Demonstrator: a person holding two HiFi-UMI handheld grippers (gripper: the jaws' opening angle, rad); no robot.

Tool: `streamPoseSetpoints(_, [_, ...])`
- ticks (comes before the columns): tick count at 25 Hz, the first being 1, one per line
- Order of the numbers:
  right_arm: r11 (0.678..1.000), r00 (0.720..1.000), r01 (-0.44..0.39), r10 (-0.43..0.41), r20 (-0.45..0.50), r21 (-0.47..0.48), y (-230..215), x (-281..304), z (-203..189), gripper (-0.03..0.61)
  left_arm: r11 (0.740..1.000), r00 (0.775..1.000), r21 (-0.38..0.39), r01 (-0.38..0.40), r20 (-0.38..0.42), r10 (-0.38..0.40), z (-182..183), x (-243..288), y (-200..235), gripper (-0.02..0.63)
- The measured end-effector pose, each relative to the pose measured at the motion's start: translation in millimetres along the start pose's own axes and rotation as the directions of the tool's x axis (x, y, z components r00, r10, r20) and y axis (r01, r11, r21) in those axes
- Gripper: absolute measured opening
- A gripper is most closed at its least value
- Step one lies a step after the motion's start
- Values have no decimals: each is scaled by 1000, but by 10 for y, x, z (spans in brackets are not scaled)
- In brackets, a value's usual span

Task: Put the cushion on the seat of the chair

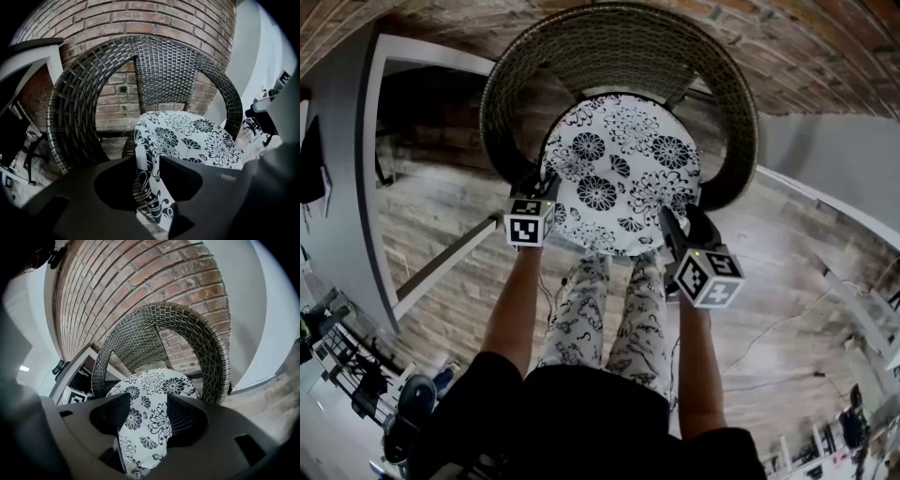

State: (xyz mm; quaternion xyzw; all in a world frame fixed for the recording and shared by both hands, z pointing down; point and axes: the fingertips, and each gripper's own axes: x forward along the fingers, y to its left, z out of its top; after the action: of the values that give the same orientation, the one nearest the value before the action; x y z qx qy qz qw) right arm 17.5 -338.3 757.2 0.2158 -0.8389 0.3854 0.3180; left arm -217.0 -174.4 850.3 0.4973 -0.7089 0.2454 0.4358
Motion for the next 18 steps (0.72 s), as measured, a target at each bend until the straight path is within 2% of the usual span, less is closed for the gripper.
streamPoseSetpoints(8, [999,999,23,-24,43,23,76,-163,64,244,1000,999,-15,-7,44,8,119,-285,32,140])
streamPoseSetpoints(12, [999,997,32,-35,69,43,113,-261,109,244,1000,997,6,-8,74,8,226,-433,40,140])
streamPoseSetpoints(16, [998,991,48,-53,124,45,161,-427,219,230,999,991,29,21,130,-24,400,-602,-50,138])
streamPoseSetpoints(18, [998,986,55,-61,157,42,209,-549,280,203,998,985,41,43,165,-50,499,-736,-141,137])
